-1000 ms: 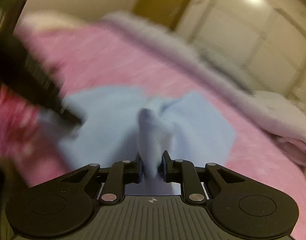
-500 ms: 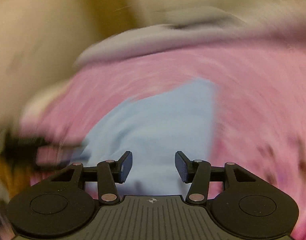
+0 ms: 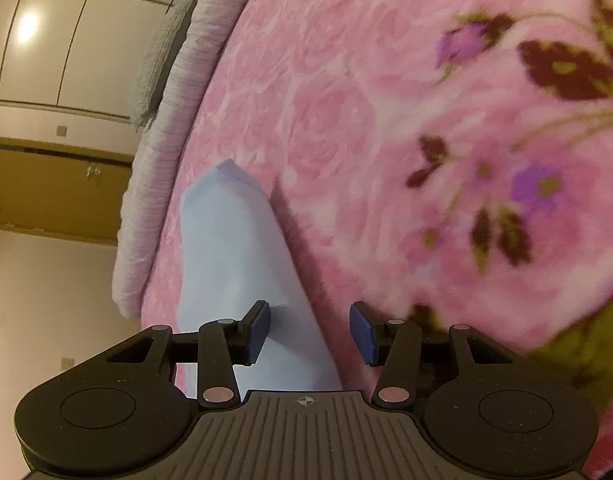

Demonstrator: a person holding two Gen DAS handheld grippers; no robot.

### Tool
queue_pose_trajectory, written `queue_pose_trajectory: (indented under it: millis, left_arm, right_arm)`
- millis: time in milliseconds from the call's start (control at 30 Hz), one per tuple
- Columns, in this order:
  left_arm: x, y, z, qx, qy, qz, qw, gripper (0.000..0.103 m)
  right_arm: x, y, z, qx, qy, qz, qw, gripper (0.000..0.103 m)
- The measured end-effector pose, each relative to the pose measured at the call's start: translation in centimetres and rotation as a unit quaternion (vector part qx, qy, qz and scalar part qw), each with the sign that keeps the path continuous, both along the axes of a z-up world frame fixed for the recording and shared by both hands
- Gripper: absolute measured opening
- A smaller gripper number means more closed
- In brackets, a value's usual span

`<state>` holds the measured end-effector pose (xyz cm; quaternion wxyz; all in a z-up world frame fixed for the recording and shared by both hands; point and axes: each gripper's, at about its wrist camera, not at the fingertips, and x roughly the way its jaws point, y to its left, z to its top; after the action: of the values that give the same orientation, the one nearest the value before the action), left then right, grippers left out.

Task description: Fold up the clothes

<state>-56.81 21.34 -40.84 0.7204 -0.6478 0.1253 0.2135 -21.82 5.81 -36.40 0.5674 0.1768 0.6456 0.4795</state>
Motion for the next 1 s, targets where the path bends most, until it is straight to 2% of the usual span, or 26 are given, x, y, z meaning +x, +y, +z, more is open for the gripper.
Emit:
queue_pose_trajectory:
  millis: [33, 133, 233, 300, 433, 633, 733, 833, 900, 967, 1000]
  left_arm:
    - [0.4, 0.1, 0.1, 0.007, 0.004, -0.006, 1.0000, 0.025]
    - [1.0, -0.4, 1.0, 0.050, 0.016, -0.022, 0.9984, 0.009]
    - [0.1, -0.9, 2.5, 0.098, 0.020, -0.022, 0.9947, 0.007]
    - [-1.3, -1.2, 3.4, 0.117, 0.018, -0.018, 0.9928, 0.006]
    - [-5.1, -1.2, 4.9, 0.146, 0.022, 0.004, 0.9890, 0.006]
    - [-9.8, -0.3, 4.5, 0.141, 0.038, 0.048, 0.9880, 0.006]
    - [-9.9, 0.1, 3.1, 0.126, 0.027, 0.050, 0.9905, 0.006]
    - [-11.1, 0.5, 0.9, 0.091, 0.011, 0.060, 0.9940, 0.006]
    - [-11.5, 0.9, -0.6, 0.069, 0.006, 0.065, 0.9955, 0.009]
    - [-12.1, 1.1, -1.2, 0.055, -0.002, 0.070, 0.9960, 0.011]
    - [-12.4, 1.0, -0.8, 0.061, 0.001, 0.073, 0.9955, 0.011]
  right_arm:
    - [0.0, 0.3, -0.2, 0.001, -0.001, 0.005, 1.000, 0.050]
    - [-0.9, 1.6, -0.6, 0.005, -0.011, 0.029, 0.999, 0.050]
    - [-2.4, 2.5, -0.1, 0.011, -0.044, 0.065, 0.997, 0.050]
    - [-3.5, 3.1, 0.8, 0.014, -0.077, 0.087, 0.993, 0.050]
    - [-6.2, 4.3, 2.3, 0.033, -0.111, 0.136, 0.984, 0.050]
    - [-11.8, 6.4, 3.3, 0.041, -0.177, 0.217, 0.959, 0.050]
    - [-14.4, 6.6, 3.4, 0.038, -0.245, 0.247, 0.937, 0.050]
    - [-16.4, 6.0, 3.5, 0.038, -0.308, 0.266, 0.913, 0.050]
    - [-16.3, 5.6, 3.3, 0.041, -0.312, 0.264, 0.912, 0.050]
    - [-15.7, 5.2, 3.3, 0.046, -0.295, 0.252, 0.921, 0.050]
    - [-15.3, 5.0, 3.4, 0.049, -0.286, 0.244, 0.925, 0.050]
